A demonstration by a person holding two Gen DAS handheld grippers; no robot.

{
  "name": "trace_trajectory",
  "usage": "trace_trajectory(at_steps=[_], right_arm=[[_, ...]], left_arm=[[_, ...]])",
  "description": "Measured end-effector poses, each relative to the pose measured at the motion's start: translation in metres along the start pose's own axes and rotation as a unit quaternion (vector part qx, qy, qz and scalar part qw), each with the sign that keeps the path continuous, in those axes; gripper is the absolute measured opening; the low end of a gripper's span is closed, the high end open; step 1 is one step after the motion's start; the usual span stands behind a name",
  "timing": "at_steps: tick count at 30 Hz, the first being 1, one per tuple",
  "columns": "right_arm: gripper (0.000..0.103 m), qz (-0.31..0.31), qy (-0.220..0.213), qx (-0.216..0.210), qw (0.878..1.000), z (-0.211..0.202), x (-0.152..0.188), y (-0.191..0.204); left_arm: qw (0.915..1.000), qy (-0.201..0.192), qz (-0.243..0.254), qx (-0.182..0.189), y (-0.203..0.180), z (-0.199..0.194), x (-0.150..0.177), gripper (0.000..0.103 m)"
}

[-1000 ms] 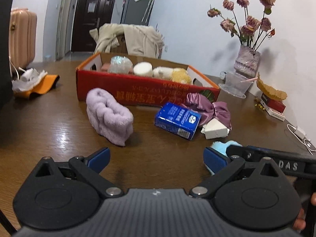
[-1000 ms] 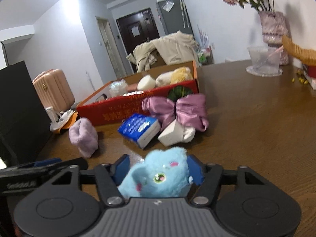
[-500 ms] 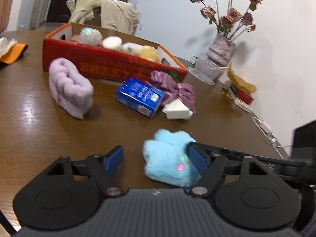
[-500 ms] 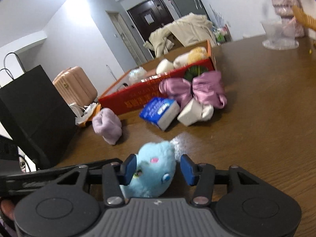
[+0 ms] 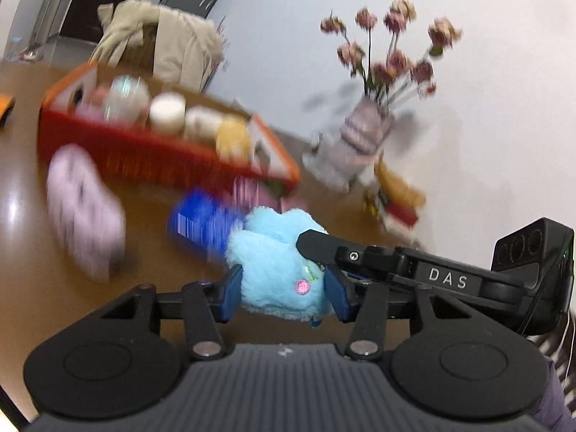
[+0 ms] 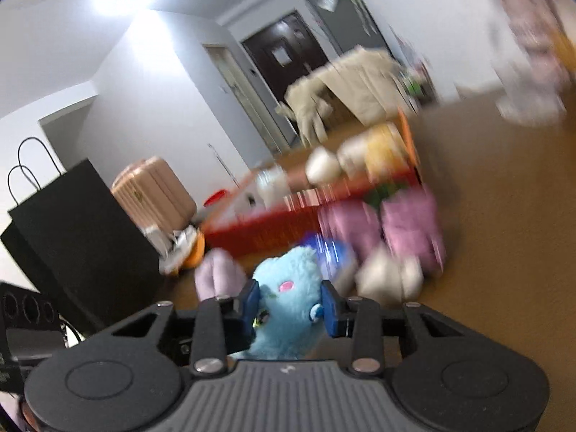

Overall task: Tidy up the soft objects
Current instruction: 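Carry the blue plush into the box and open the right gripper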

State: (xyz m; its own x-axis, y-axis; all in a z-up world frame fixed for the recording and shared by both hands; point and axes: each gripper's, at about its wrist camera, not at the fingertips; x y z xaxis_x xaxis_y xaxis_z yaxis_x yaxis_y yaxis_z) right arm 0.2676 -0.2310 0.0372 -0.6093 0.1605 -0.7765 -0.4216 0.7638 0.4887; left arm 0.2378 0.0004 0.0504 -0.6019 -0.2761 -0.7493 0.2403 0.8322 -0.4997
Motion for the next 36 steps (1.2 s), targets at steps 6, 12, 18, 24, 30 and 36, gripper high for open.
trace_trajectory(at_steps=[6,12,18,24,30,36], right_arm=[[0.035,-0.009,-0.007,-0.011,1.000,0.091,-0.108,-0.002],[0.036,0.023,0.091,0.022,0.995,0.223,-0.149,-0.033],[0.034,0.004,0.159,0.062,0.985,0.278,-0.130,-0.042],[0.034,-0.016,0.138,0.077,0.987,0.258,-0.143,-0.032],[0.039,-0.111,0.061,0.084,0.988,0.169,-0.167,0.016],[0.052,-0.195,-0.021,0.093,0.976,0.058,-0.137,0.058]], left_arm=[[0.9997,-0.010,-0.012,-0.017,0.038,0.055,-0.117,0.049],[0.9942,0.038,-0.066,-0.076,0.116,0.130,-0.160,0.049],[0.9929,0.022,-0.025,-0.114,0.127,0.123,-0.150,0.046],[0.9950,0.001,-0.005,-0.100,0.112,0.091,-0.151,0.056],[0.9935,-0.041,0.043,-0.097,0.073,0.032,-0.145,0.070],[0.9828,-0.100,0.118,-0.101,0.027,-0.036,-0.096,0.082]])
Point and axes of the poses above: each gripper's, at about its wrist camera, not at the fingertips, and z roughly the way its jaws point, y to its left, x to its underside, and after that the axes turned 2 degrees about -y, right-handed
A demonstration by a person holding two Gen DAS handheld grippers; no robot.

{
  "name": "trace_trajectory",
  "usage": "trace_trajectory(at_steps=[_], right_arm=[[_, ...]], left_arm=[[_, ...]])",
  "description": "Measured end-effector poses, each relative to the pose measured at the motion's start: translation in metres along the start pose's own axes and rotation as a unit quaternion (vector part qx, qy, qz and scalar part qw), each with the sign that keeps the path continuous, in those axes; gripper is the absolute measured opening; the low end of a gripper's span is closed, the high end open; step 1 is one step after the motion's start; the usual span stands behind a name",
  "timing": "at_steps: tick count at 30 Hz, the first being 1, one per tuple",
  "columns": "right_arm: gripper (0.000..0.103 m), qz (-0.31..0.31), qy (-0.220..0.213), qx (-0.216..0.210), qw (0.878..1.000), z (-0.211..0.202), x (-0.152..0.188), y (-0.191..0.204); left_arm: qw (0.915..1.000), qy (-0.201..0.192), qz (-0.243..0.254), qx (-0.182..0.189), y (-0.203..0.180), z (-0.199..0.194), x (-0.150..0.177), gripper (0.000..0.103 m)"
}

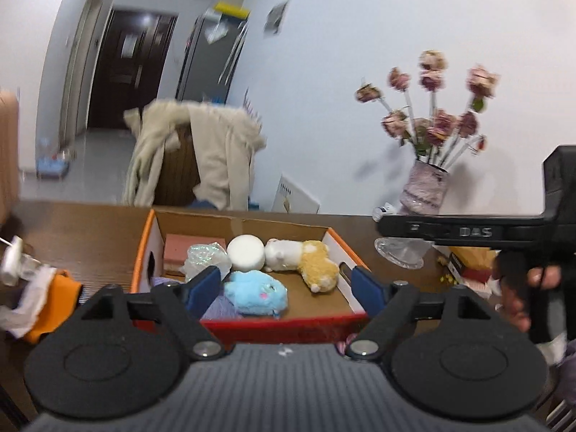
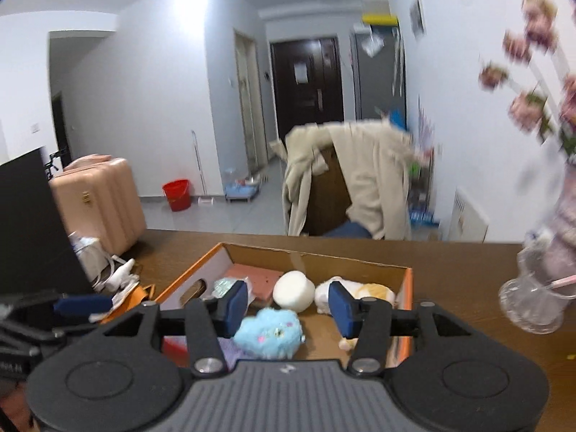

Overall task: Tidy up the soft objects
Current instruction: 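Carry the blue plush into the box and open the right gripper, then grasp the lilac fuzzy headband with the right gripper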

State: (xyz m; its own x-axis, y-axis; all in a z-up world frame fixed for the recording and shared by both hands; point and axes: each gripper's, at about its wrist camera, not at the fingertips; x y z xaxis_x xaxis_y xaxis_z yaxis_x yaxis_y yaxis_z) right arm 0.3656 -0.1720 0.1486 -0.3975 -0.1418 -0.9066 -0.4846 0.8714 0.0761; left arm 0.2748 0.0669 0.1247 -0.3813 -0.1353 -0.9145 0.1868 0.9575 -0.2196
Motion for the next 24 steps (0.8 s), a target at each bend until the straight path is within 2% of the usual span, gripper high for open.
trace_trajectory(at_steps=[1,3,6,8,12,14,17,20,24], right_arm=[[0.055,-0.003,-0.010,0.003,1.000,-0.018,0.008,0.005],[0.067,-0.001,-0.029,0.000,1.000,-0.048,0.030,0.013],[0.068,0.010,-0.039,-0.012,0.999,-0.075,0.068,0.024],[0.070,0.020,-0.056,0.002,0.998,-0.091,0.094,0.032],[0.078,0.007,-0.095,0.052,0.994,-0.125,0.152,0.060],[0.080,0.019,-0.092,0.058,0.994,-0.142,0.188,0.072],[0.081,0.010,-0.062,0.071,0.995,-0.155,0.229,0.088],[0.081,-0.003,-0.052,0.066,0.996,-0.164,0.247,0.096],[0.083,-0.020,-0.072,0.066,0.995,-0.177,0.251,0.103]], left_arm=[[0.9999,-0.007,0.010,-0.003,-0.005,-0.011,0.008,0.083],[0.9996,-0.019,0.018,-0.011,-0.015,-0.036,0.029,0.084],[0.9987,-0.041,0.027,-0.013,-0.025,-0.066,0.061,0.086],[0.9972,-0.063,0.032,-0.023,-0.030,-0.085,0.084,0.090],[0.9949,-0.074,0.053,-0.042,-0.042,-0.116,0.129,0.091],[0.9932,-0.073,0.073,-0.052,-0.048,-0.128,0.150,0.091],[0.9942,-0.059,0.074,-0.051,-0.054,-0.140,0.171,0.094],[0.9950,-0.046,0.073,-0.050,-0.056,-0.144,0.180,0.094],[0.9939,-0.050,0.082,-0.054,-0.062,-0.146,0.180,0.095]])
Point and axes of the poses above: each gripper's, at about its wrist camera, not at the fingertips, and z roughly the way its jaws point, y to its left, x to its underside, and after that the axes turned 2 degrees about -y, right-handed
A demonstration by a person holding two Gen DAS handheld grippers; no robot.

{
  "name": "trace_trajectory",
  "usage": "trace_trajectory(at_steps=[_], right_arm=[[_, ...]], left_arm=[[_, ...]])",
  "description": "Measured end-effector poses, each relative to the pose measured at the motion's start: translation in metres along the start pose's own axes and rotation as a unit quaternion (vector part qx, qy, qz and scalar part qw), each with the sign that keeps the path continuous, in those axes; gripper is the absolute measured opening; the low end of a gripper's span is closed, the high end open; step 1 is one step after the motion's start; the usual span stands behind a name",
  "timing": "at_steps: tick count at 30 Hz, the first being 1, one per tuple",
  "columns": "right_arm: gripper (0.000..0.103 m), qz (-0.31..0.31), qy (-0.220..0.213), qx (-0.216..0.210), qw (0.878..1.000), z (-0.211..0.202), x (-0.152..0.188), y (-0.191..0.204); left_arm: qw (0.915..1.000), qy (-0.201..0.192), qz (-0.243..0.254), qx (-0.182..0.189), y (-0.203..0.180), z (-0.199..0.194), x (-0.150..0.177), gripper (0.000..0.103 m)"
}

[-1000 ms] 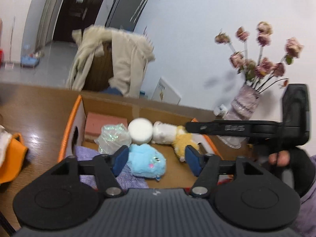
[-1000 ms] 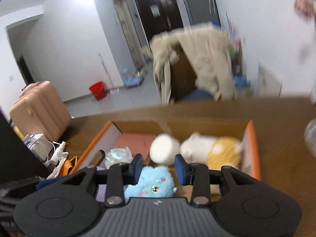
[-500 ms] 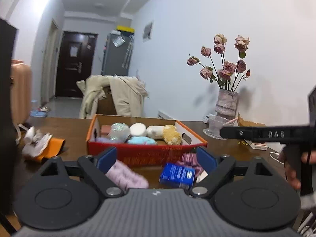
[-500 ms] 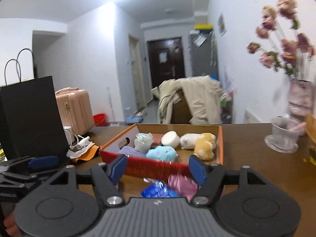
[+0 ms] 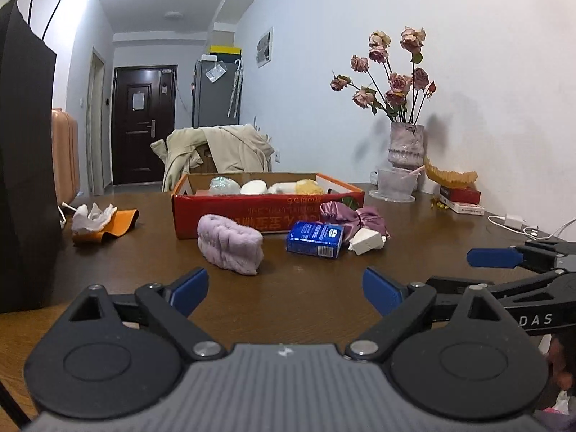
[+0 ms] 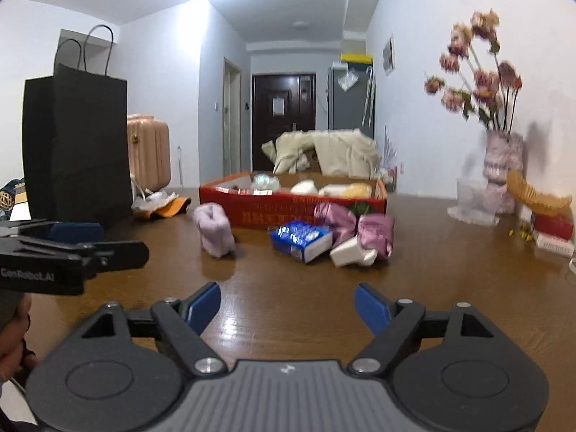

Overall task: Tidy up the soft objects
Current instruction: 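Grasp the lilac fuzzy headband with the right gripper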

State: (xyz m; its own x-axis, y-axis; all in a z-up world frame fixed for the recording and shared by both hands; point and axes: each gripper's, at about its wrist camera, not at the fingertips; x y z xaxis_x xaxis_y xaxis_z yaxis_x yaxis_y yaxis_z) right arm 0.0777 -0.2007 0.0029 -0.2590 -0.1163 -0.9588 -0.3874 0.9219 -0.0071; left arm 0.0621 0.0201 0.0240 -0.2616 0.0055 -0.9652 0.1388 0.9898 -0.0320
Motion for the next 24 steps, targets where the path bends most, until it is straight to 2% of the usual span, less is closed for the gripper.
trace_trajectory(at_steps=[9,15,19,21,24], right_arm=[[0.083,0.009,-0.011,-0.003,1.000,0.003,-0.006,-0.010],[0.082,0.005,-0.005,0.008,1.000,0.027,-0.021,-0.024],[0.071,0.043,0.028,-0.017,0.999,0.062,-0.039,-0.043],[0.065,0.068,0.042,-0.044,0.996,0.083,-0.049,-0.048],[0.065,0.120,0.061,-0.097,0.986,0.115,-0.060,-0.048]], left_arm=[[1.0000,0.000,0.001,-0.006,-0.006,0.006,-0.006,0.095],[0.9996,0.027,0.001,-0.012,-0.004,0.043,-0.014,0.095],[0.9991,0.035,-0.014,-0.018,0.010,0.076,-0.029,0.094],[0.9989,0.036,-0.023,-0.018,0.025,0.096,-0.041,0.090],[0.9978,0.040,-0.033,-0.041,0.049,0.130,-0.062,0.080]])
Point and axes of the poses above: each gripper's, at about its wrist camera, not at the fingertips, and z roughly the way its jaws point, y to its left, x to its underside, and after that the axes turned 2 degrees about -y, right-handed
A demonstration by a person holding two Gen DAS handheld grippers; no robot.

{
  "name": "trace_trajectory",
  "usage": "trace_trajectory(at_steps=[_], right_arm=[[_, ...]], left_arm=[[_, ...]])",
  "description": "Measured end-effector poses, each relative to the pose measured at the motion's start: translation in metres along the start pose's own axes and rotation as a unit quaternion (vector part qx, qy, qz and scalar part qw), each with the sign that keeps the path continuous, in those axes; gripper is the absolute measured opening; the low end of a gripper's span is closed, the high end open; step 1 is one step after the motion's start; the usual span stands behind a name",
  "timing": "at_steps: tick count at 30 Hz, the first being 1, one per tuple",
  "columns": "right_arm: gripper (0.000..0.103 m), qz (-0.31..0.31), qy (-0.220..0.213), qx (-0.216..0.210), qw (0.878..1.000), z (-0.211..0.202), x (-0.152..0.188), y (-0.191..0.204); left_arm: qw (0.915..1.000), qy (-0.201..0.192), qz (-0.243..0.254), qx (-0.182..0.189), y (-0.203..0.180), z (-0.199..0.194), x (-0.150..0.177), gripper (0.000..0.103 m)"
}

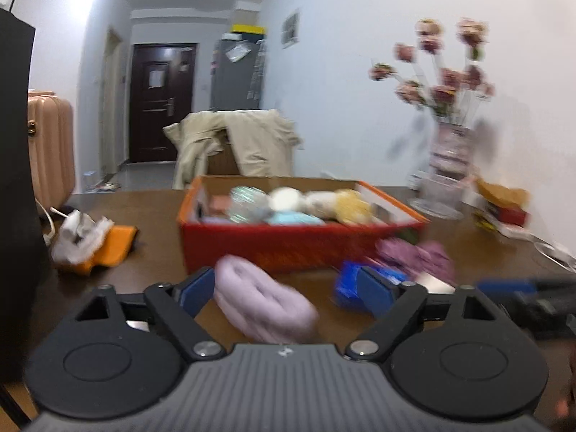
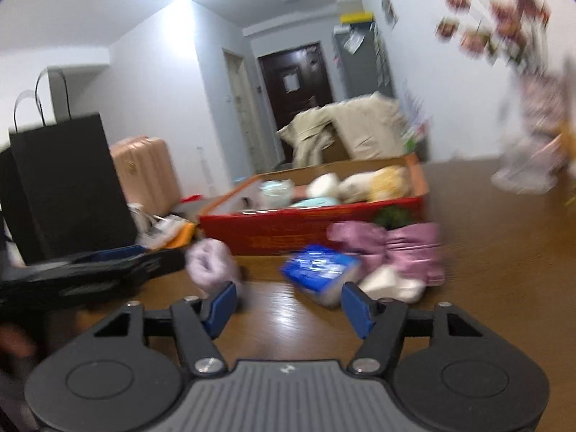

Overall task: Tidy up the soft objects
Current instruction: 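Grasp the lilac fuzzy headband with the right gripper, then lower the lilac headband into the box and open the right gripper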

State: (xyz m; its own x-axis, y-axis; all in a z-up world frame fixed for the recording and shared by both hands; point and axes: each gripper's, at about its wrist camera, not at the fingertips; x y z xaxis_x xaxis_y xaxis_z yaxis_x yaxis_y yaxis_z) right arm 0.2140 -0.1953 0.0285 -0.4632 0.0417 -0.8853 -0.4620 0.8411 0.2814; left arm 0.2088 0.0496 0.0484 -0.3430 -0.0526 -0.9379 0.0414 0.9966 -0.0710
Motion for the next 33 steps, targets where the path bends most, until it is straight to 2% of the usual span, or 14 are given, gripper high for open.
trace_trajectory(at_steps=[2,3,5,8,10,12,16,19,23,25,26,27,30,33], right_arm=[[0.065,0.030,0.021,-0.013,0.999,0.028,-0.005,0.005],[0.065,0.037,0.033,-0.015,0.999,0.040,-0.005,0.010],[0.061,0.051,0.052,-0.028,0.997,0.067,-0.006,0.020],[0.054,0.069,0.074,-0.038,0.994,0.101,-0.006,0.036],[0.042,0.076,0.088,-0.037,0.992,0.120,-0.002,0.042],[0.022,0.099,0.094,-0.041,0.990,0.129,0.001,0.036],[0.018,0.087,0.078,-0.016,0.993,0.107,-0.006,0.021],[0.016,0.034,0.054,0.010,0.998,0.078,-0.013,0.007],[0.018,-0.035,0.090,0.043,0.994,0.053,-0.004,-0.004],[0.020,-0.026,0.102,0.048,0.993,0.038,0.004,-0.004],[0.024,-0.018,0.107,0.044,0.993,0.030,0.008,-0.004],[0.034,-0.011,0.108,0.036,0.993,0.021,0.012,-0.004],[0.060,0.009,0.085,0.019,0.996,0.003,0.014,-0.006],[0.057,0.030,0.060,0.023,0.997,0.007,0.009,-0.014]], left_arm=[[0.9999,0.015,-0.007,-0.001,0.013,0.026,-0.017,0.079],[0.9995,0.027,-0.011,0.007,0.020,0.039,-0.022,0.074],[0.9964,0.077,-0.031,0.016,0.033,0.069,-0.029,0.067],[0.9853,0.145,-0.080,0.041,0.051,0.104,-0.024,0.030],[0.9805,0.151,-0.116,0.047,0.057,0.109,-0.019,0.026],[0.9791,0.145,-0.130,0.059,0.055,0.107,-0.019,0.021],[0.9721,0.126,-0.175,0.093,0.047,0.092,-0.023,0.020],[0.9584,0.114,-0.231,0.122,0.037,0.076,-0.016,0.020],[0.9582,0.123,-0.215,0.143,0.007,0.050,0.013,0.017],[0.9594,0.137,-0.197,0.147,-0.003,0.036,0.027,0.019],[0.9589,0.144,-0.191,0.153,-0.005,0.029,0.031,0.027],[0.9588,0.144,-0.187,0.158,-0.006,0.020,0.035,0.035],[0.9623,0.123,-0.187,0.154,-0.001,0.002,0.035,0.044],[0.9666,0.102,-0.194,0.132,0.005,0.011,0.024,0.053]])
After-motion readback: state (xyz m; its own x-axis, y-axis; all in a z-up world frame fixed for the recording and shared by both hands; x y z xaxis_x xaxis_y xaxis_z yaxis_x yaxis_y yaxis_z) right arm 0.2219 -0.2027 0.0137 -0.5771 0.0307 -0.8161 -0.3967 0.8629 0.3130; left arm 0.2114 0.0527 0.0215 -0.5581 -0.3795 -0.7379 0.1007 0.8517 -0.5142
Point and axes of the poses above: each gripper's, at about its wrist camera, not at the fingertips, and z roughly the way its jaws point, y to its left, x to its underside, and after that the axes turned 2 degrees about -y, right-handed
